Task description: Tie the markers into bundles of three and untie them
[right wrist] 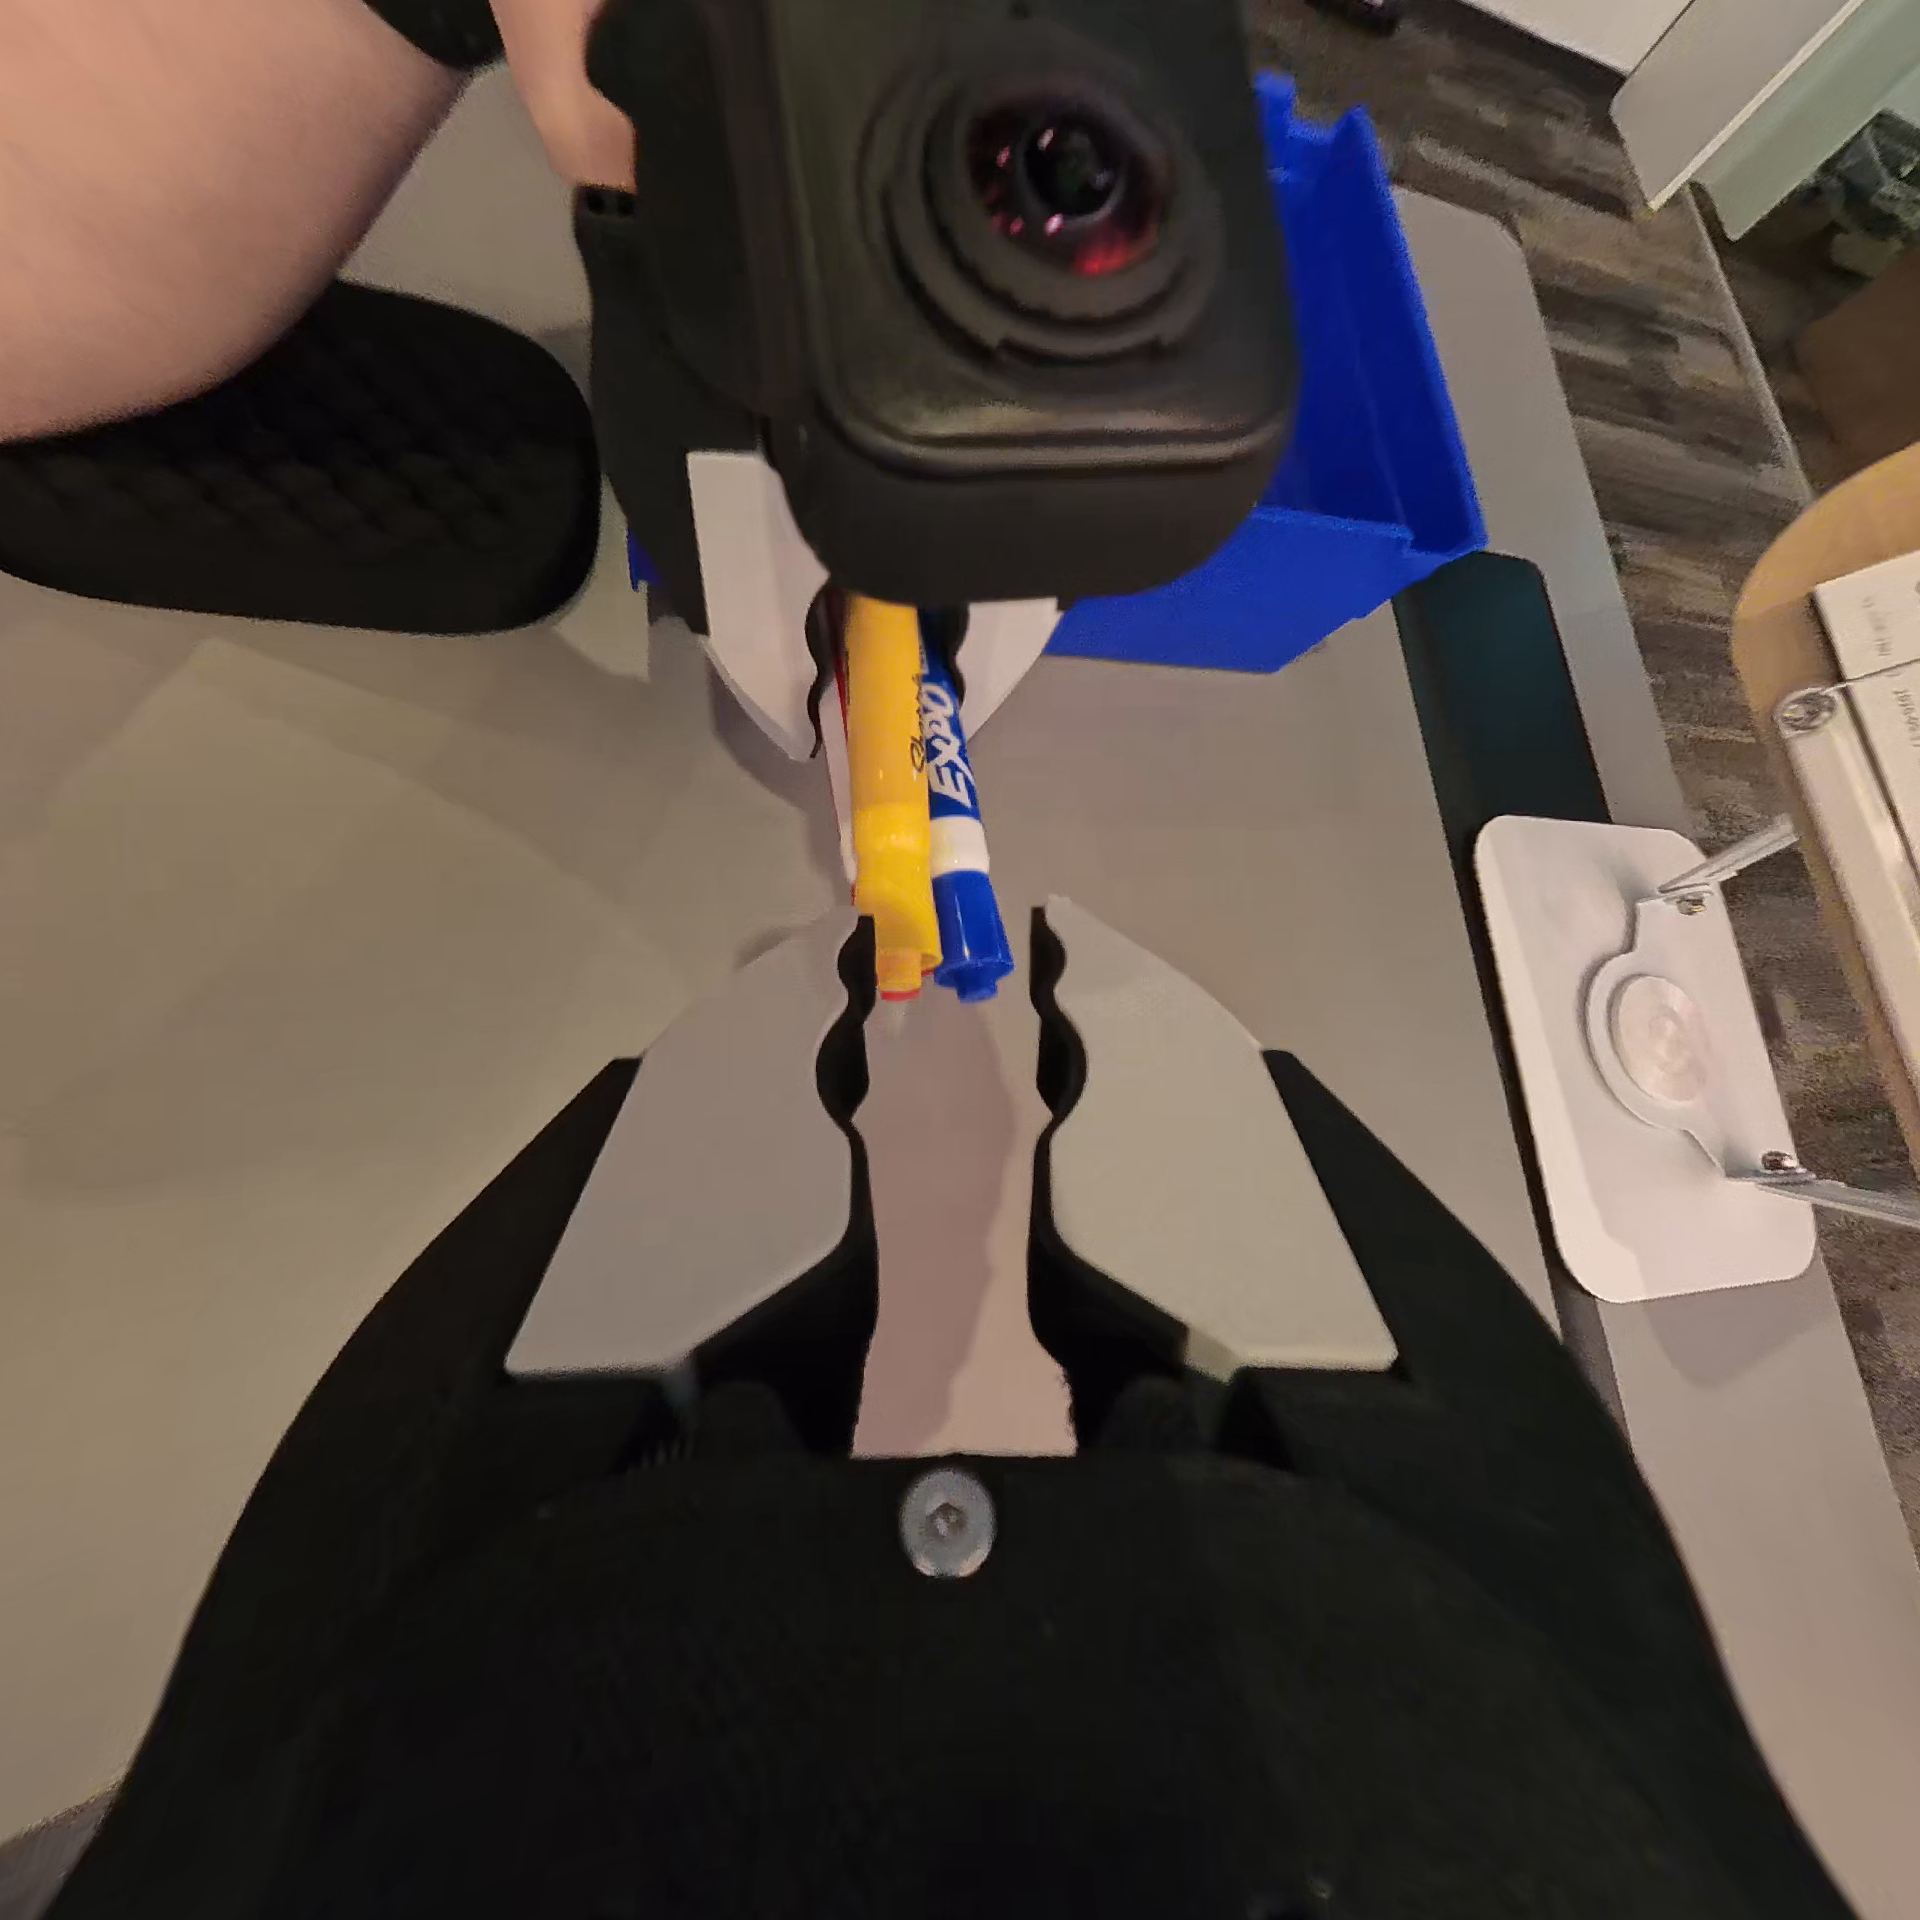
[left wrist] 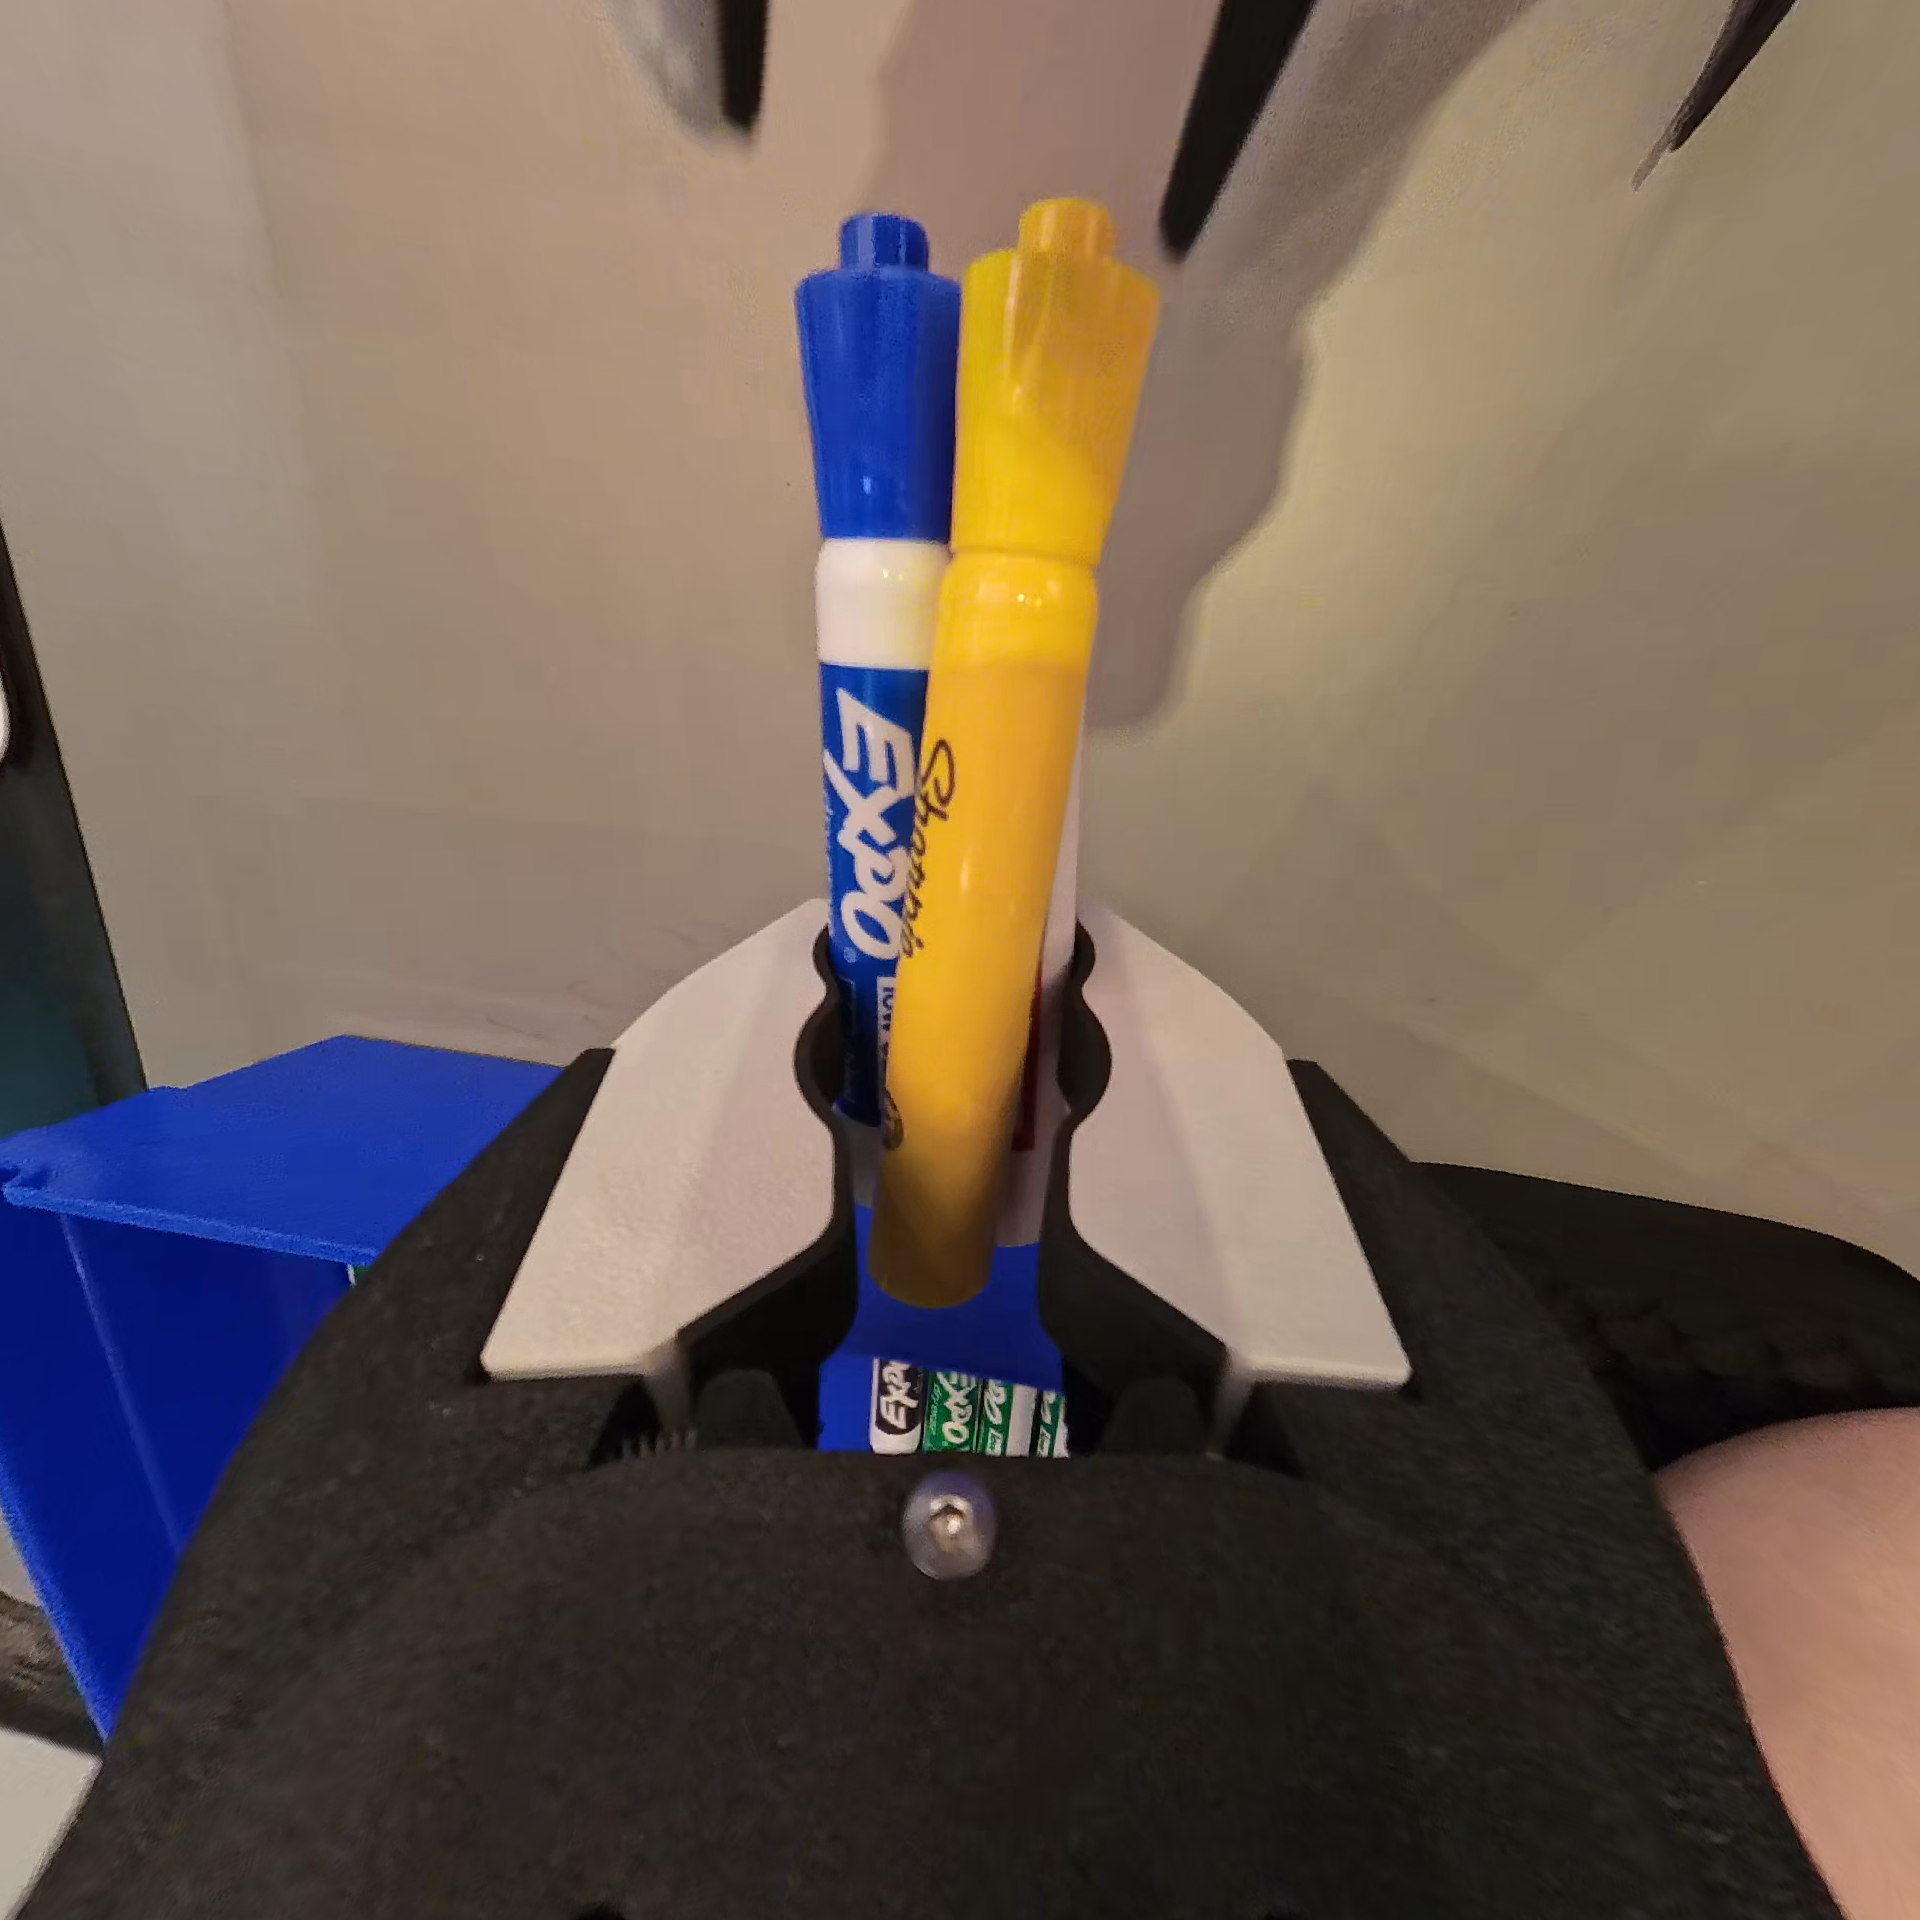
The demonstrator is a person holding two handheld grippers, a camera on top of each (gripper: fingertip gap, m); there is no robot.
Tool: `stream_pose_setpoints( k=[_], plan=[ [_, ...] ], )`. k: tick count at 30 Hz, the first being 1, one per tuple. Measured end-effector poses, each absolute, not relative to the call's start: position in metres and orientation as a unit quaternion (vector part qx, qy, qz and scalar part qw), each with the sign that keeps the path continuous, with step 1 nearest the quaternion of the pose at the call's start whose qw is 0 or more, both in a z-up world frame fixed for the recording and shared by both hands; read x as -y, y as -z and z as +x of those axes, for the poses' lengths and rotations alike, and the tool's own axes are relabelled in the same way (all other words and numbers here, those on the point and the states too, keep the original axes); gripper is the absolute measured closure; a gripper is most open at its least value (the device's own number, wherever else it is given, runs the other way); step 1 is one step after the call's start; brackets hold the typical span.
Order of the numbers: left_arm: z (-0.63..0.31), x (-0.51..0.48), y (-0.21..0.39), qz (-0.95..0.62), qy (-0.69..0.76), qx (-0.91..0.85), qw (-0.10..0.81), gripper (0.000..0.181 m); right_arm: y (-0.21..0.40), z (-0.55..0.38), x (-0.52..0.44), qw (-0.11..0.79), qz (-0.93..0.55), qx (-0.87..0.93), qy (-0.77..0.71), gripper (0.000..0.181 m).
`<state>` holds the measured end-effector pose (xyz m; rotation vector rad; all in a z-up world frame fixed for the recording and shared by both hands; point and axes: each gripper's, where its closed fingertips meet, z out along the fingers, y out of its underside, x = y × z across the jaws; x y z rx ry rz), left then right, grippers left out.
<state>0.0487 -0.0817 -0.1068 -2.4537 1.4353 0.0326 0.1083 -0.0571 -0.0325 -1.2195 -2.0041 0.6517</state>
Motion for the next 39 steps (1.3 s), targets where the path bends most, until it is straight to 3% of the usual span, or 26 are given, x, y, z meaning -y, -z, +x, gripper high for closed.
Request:
stream_pose_setpoints(
  k=[7,17,25,39],
  plan=[
    [0.047,0.083,0.107,-0.853,-0.014,-0.501,0.146,0.143,0.013,0.155,0.039,0.319,-0.54,0.729,-0.276,0.153],
    [0.046,0.085,0.101,-0.85,-0.009,-0.503,0.156,0.142,0.105,0.231,0.064,0.202,-0.617,0.738,-0.187,0.171],
    [0.051,0.085,0.1,-0.844,-0.007,-0.512,0.159,0.143,0.14,0.268,0.046,0.239,-0.772,0.577,-0.117,0.163],
    [0.057,0.088,0.105,-0.84,-0.004,-0.522,0.148,0.143,0.171,0.253,0.046,0.14,-0.827,0.517,-0.168,0.16]
  ],
)
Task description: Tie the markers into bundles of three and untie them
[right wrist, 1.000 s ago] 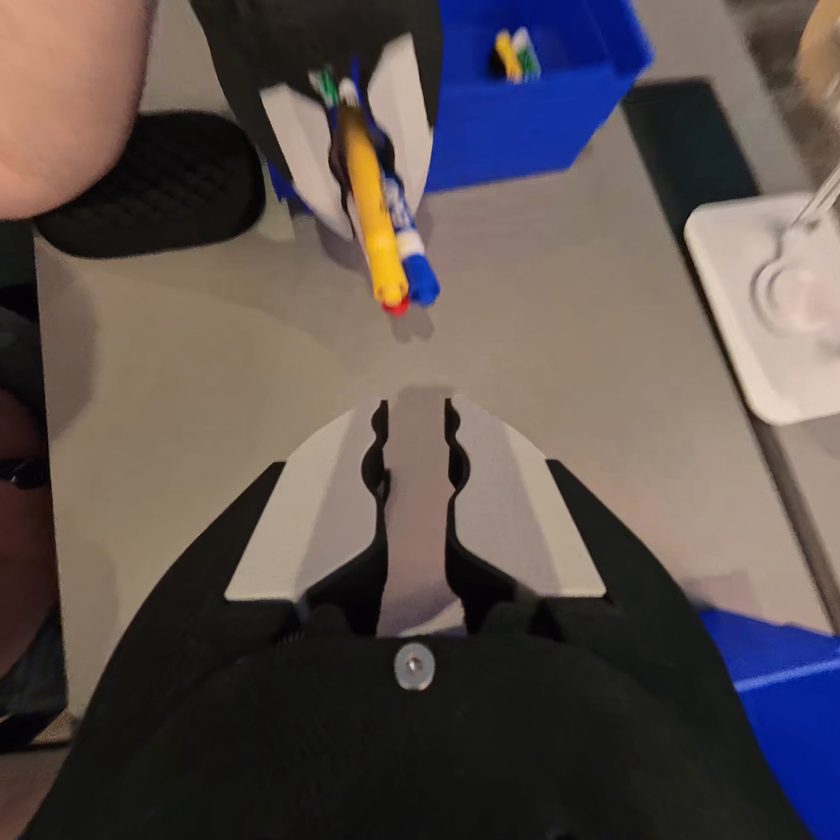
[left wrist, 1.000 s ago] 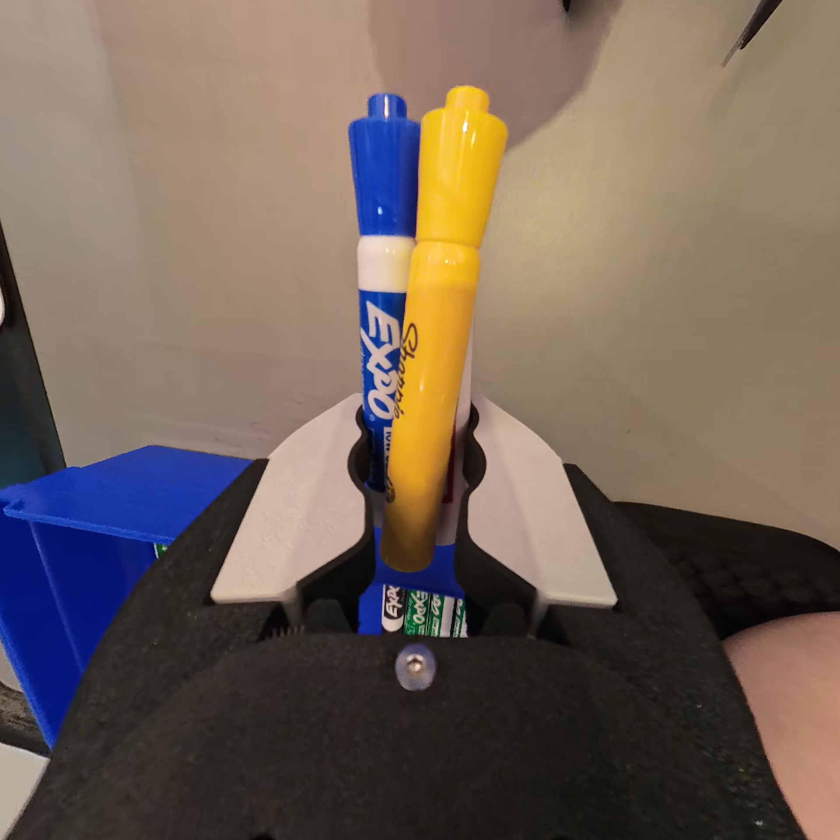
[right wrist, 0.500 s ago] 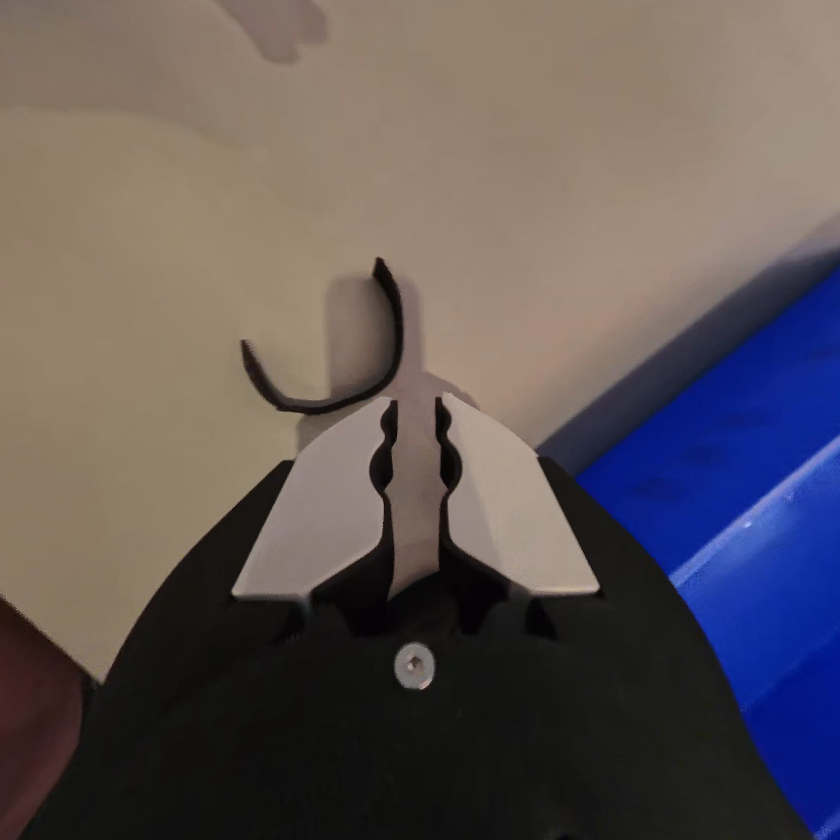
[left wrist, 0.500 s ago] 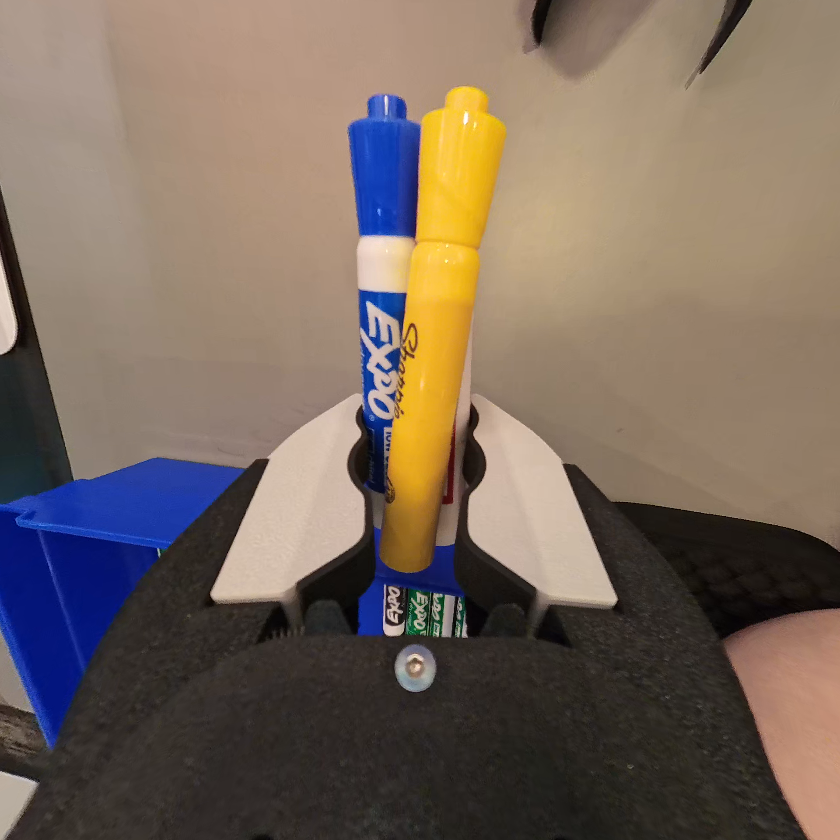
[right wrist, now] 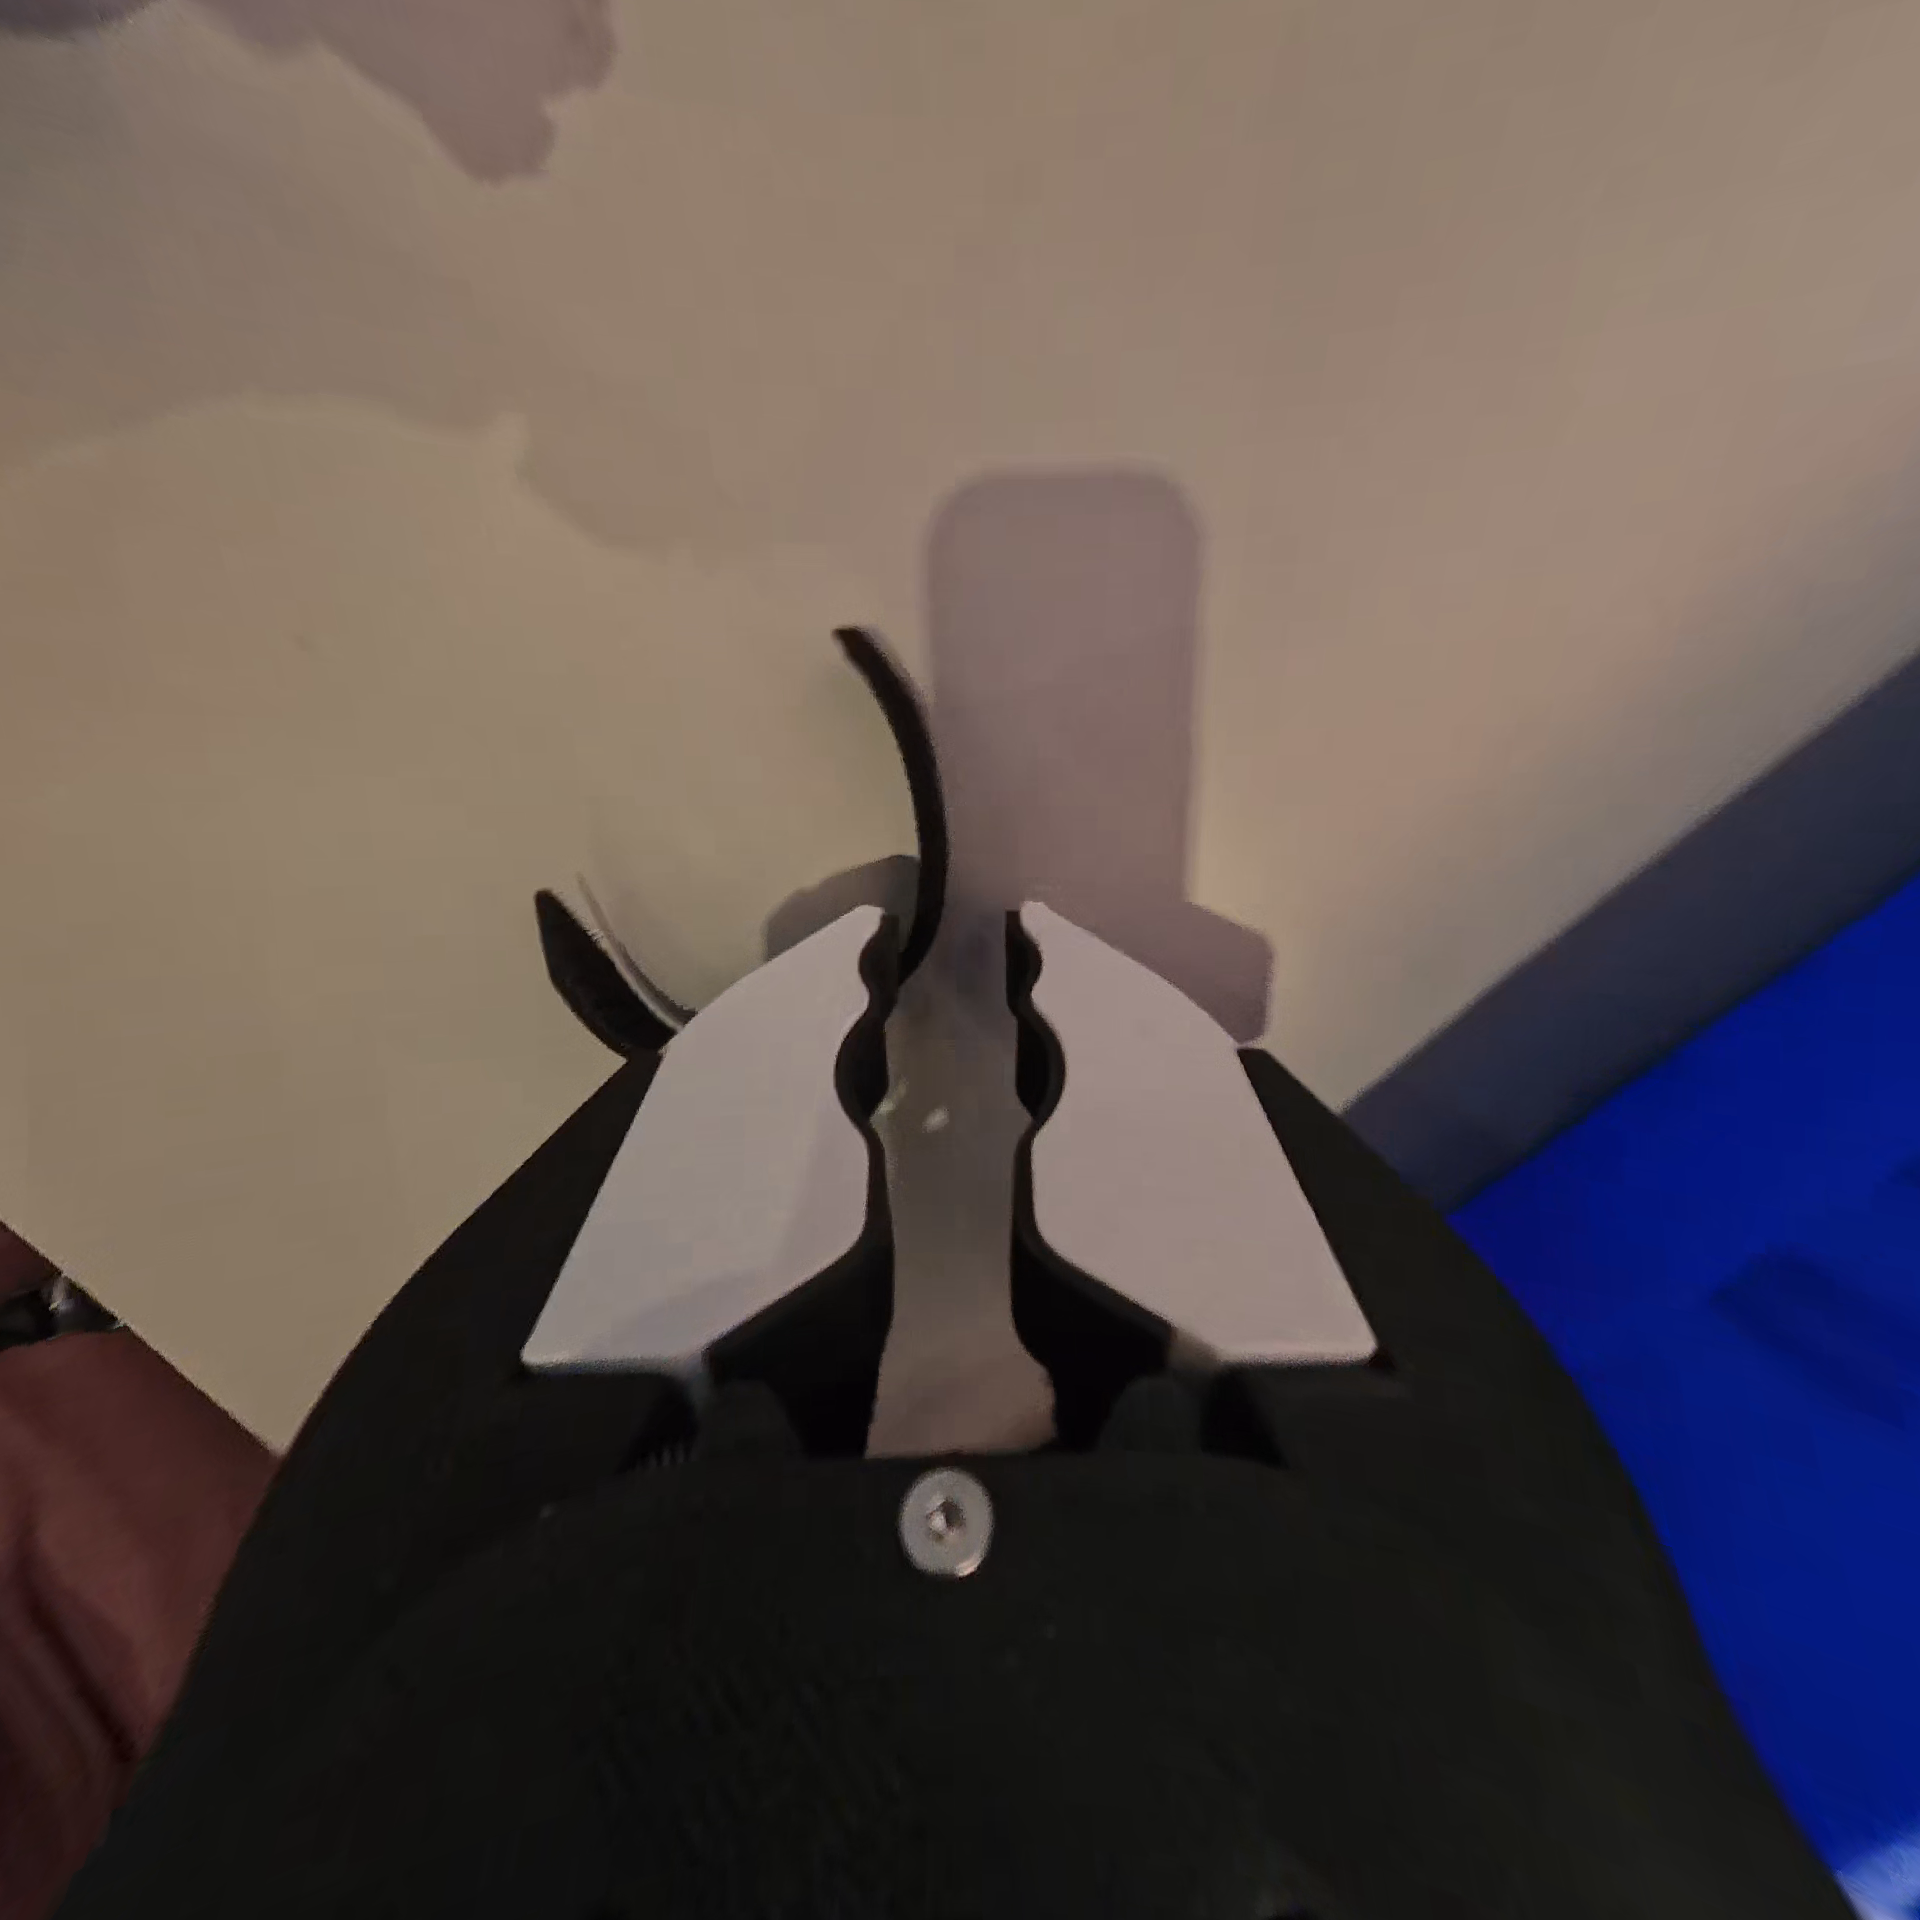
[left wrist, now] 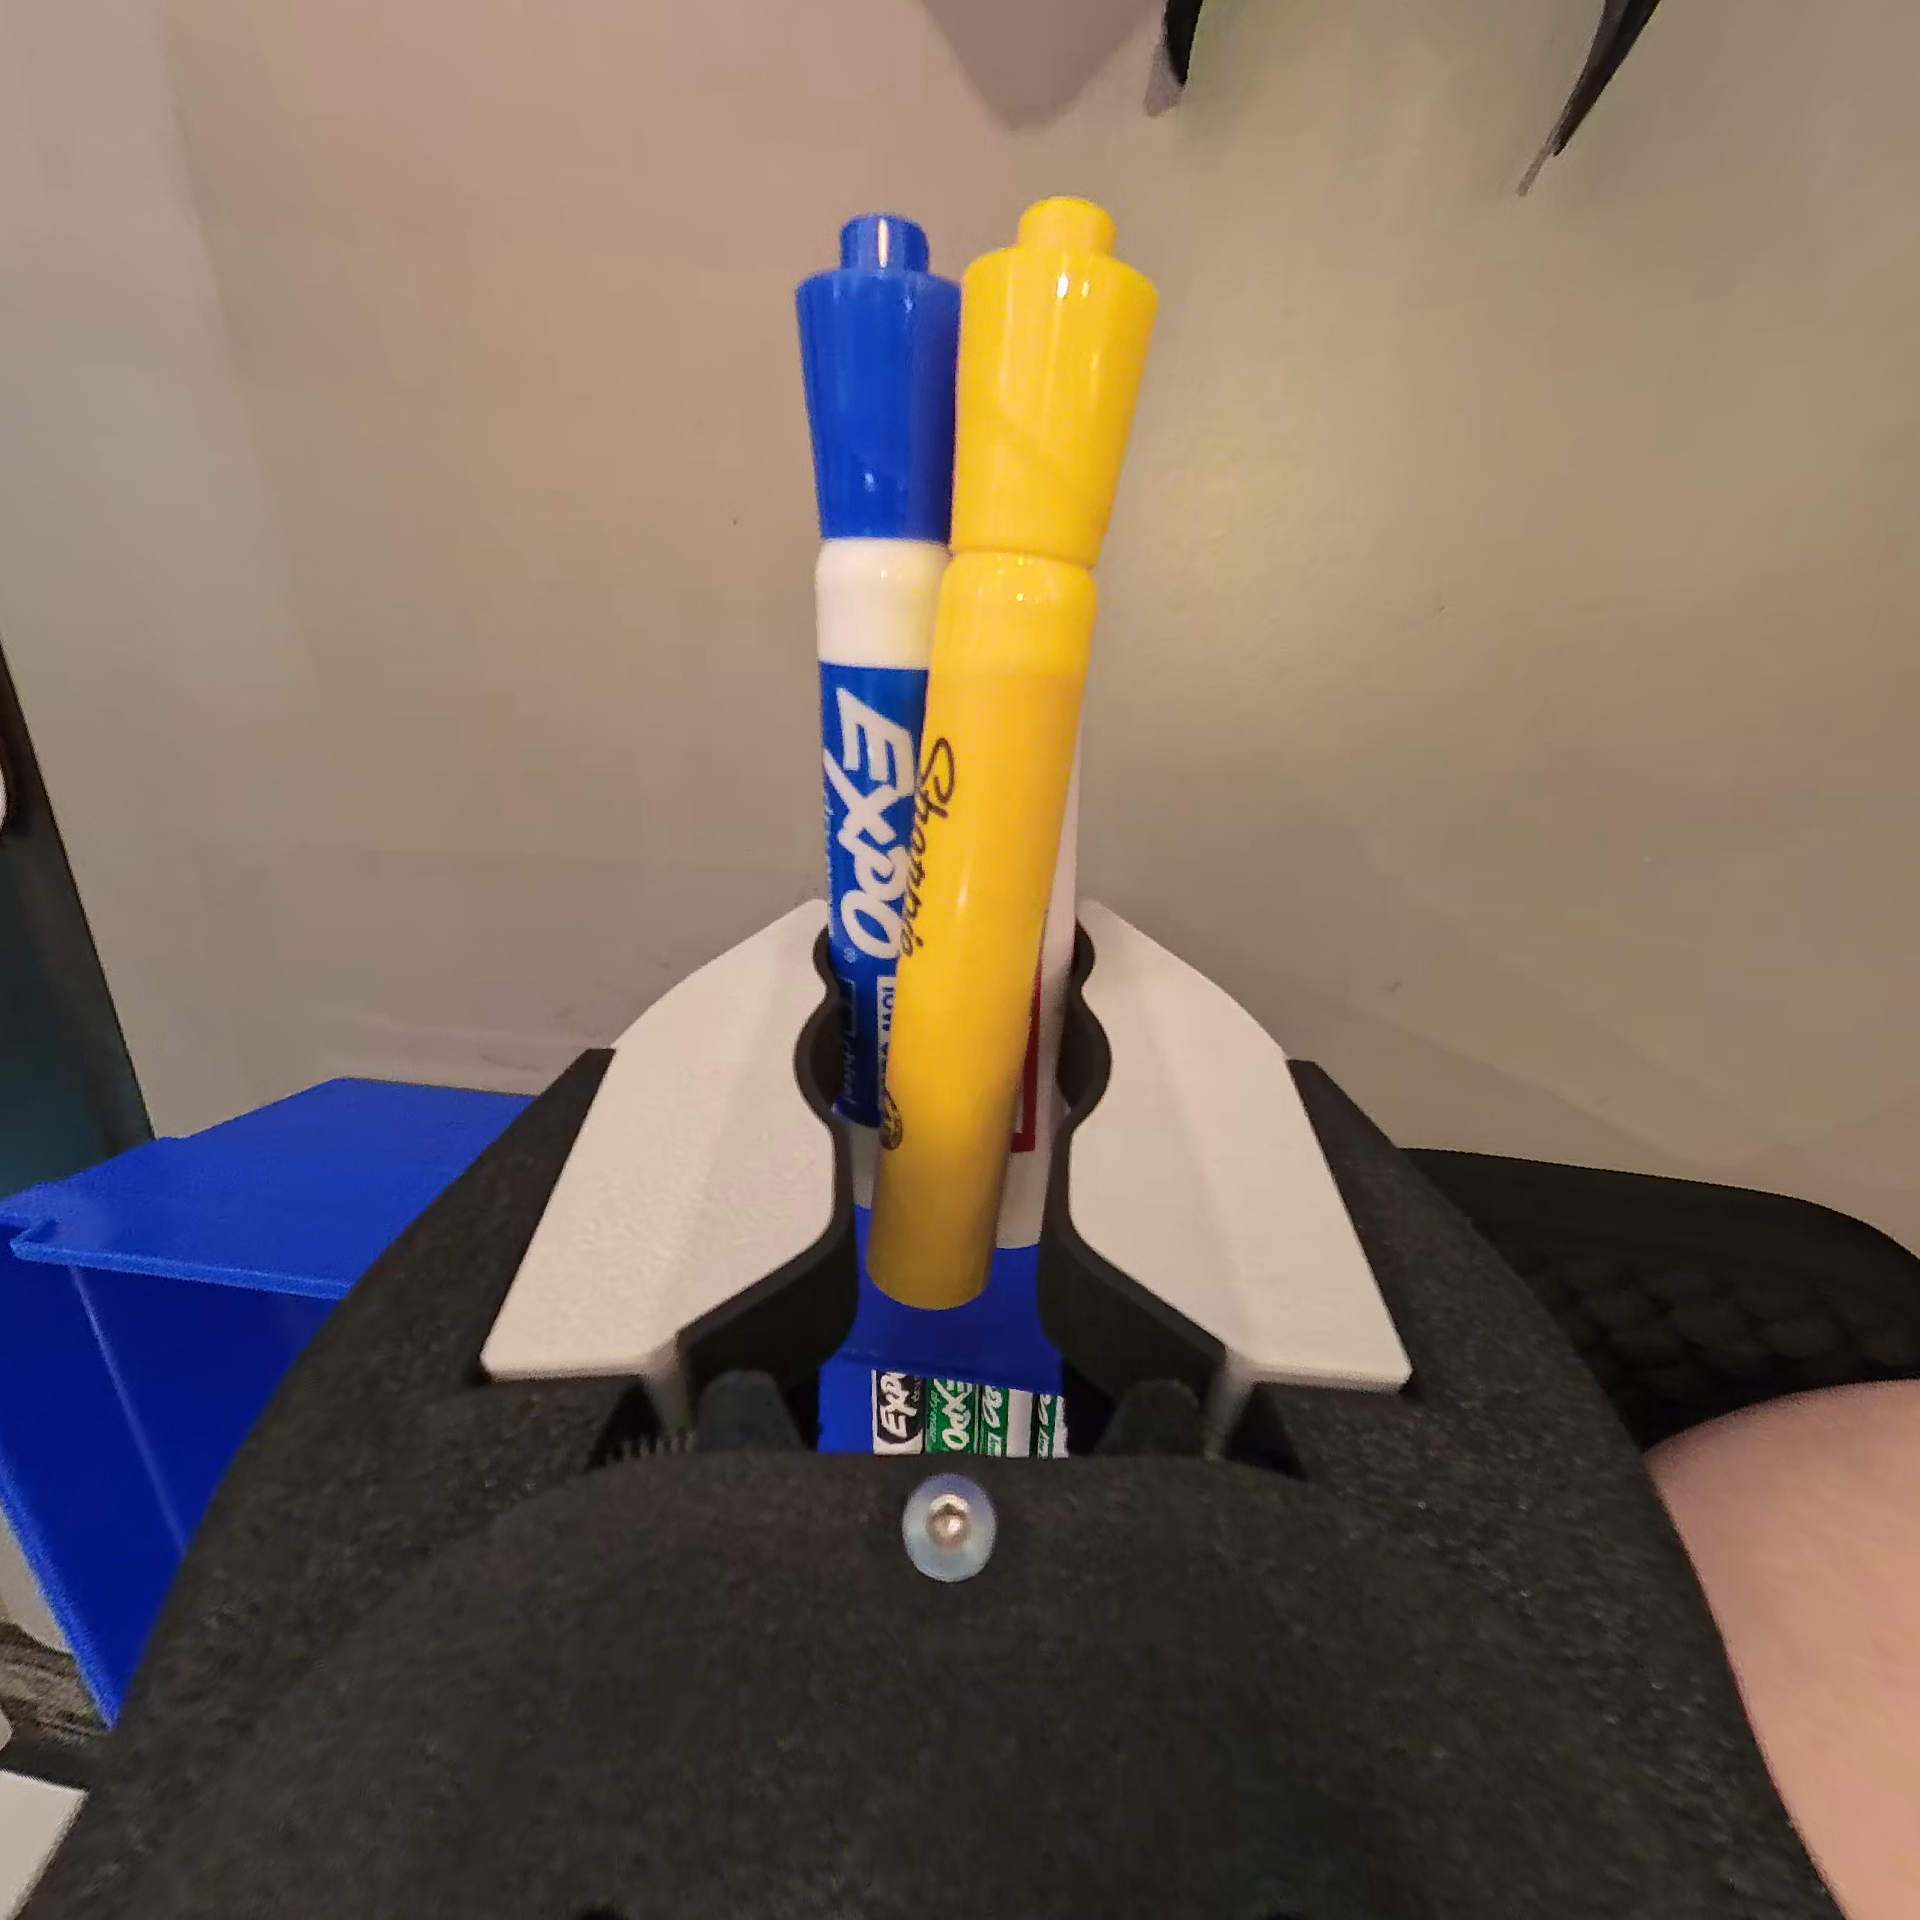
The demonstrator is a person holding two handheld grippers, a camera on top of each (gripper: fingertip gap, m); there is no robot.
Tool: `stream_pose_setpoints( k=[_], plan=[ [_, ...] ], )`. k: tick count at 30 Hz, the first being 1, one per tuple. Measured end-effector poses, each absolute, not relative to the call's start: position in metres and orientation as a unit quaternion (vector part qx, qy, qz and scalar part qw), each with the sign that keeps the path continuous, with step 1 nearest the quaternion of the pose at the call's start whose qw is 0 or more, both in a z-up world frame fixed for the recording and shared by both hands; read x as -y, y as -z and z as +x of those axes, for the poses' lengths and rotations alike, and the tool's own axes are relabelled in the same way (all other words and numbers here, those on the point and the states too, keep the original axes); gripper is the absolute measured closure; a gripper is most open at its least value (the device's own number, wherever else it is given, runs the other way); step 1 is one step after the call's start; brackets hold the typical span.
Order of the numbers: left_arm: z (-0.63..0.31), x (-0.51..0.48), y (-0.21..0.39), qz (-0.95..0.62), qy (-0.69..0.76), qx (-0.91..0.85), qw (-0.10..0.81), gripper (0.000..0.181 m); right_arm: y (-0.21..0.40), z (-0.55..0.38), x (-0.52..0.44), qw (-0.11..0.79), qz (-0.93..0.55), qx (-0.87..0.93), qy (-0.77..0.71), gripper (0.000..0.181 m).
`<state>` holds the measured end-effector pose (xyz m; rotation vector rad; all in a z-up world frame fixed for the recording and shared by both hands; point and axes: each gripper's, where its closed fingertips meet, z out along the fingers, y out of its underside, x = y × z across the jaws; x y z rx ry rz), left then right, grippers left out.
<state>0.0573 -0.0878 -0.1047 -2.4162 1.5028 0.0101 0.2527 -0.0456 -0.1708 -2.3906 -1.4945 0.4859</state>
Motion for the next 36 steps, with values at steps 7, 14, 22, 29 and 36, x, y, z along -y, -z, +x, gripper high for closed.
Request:
stream_pose_setpoints(
  k=[7,14,22,29,36],
  plan=[
    [0.059,0.088,0.108,-0.839,-0.002,-0.525,0.14,0.143,0.177,0.25,0.059,0.091,-0.831,0.507,-0.208,0.177],
    [0.061,0.089,0.11,-0.839,0.0,-0.528,0.135,0.143,0.155,0.254,0.024,0.221,-0.805,0.542,-0.098,0.177],
    [0.064,0.089,0.114,-0.838,-0.003,-0.531,0.125,0.143,0.104,0.243,0.008,0.371,-0.687,0.62,0.074,0.177],
    [0.059,0.09,0.115,-0.842,-0.007,-0.525,0.121,0.143,0.122,0.249,-0.009,0.347,-0.617,0.66,0.25,0.175],
    [0.054,0.09,0.111,-0.846,-0.002,-0.517,0.128,0.143,0.123,0.237,-0.001,0.377,-0.478,0.707,0.359,0.175]
  ],
)
